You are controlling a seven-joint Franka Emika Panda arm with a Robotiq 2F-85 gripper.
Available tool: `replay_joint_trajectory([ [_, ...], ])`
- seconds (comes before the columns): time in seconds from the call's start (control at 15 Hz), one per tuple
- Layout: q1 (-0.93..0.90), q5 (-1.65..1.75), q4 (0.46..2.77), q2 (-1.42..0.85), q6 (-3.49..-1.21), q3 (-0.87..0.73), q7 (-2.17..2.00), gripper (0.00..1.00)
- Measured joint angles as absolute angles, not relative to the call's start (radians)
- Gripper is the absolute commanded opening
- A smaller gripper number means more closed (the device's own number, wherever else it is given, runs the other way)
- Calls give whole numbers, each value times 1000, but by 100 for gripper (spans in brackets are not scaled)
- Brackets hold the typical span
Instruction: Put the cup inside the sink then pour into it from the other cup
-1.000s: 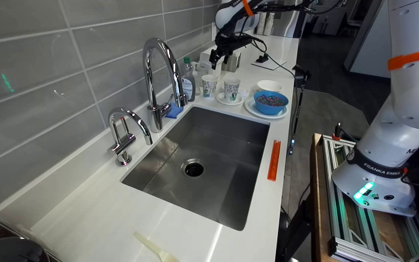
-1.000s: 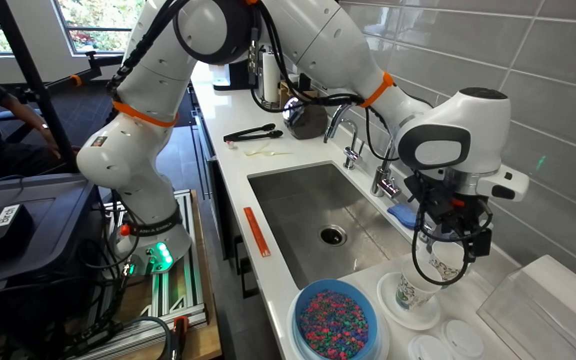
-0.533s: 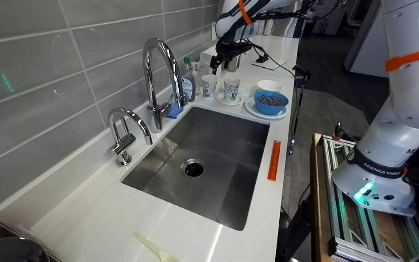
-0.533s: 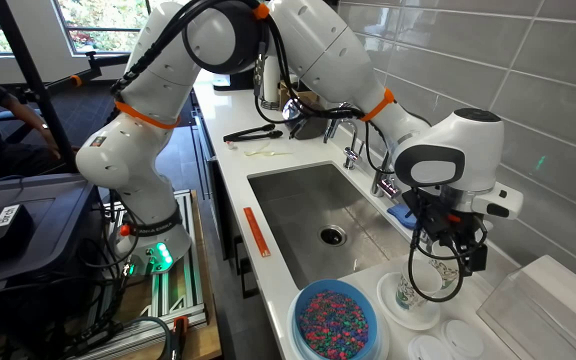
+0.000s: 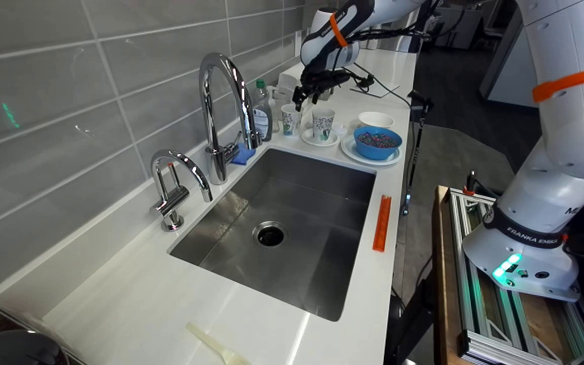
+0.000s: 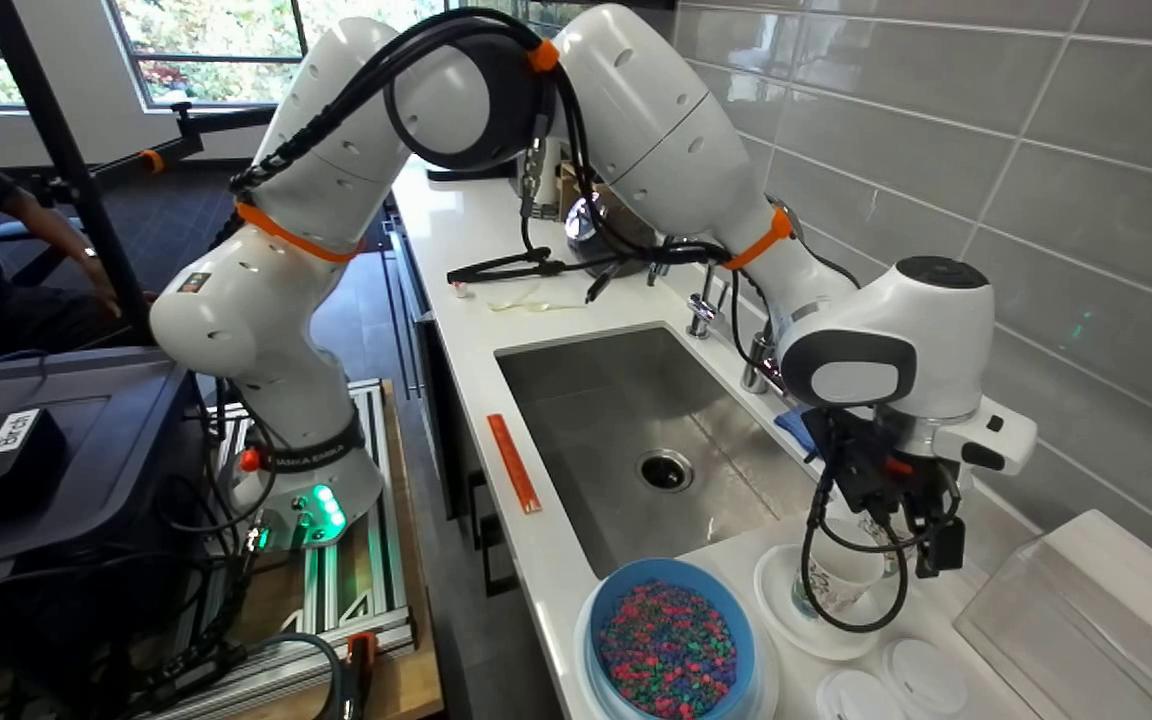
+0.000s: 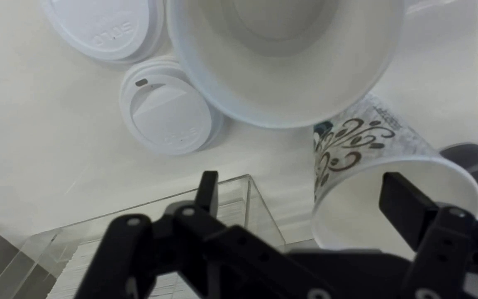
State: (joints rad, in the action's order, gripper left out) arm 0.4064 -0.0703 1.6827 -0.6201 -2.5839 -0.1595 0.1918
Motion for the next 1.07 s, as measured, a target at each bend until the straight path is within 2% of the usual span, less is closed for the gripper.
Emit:
replay_joint_trajectory([
  [0.07, 409, -75, 1682, -625, -2589, -157, 186, 100],
  [0.13, 410, -80, 1682, -630, -2593, -156, 180, 92],
  [0.2, 412, -86, 1681, -633, -2596, -154, 176, 73],
  [0.8, 414, -108, 1676, -649, -2607, -151, 130, 5],
  [0.87, 414, -108, 1676, -649, -2607, -150, 126, 0],
  [1.07, 414, -116, 1673, -649, -2607, -144, 120, 2],
])
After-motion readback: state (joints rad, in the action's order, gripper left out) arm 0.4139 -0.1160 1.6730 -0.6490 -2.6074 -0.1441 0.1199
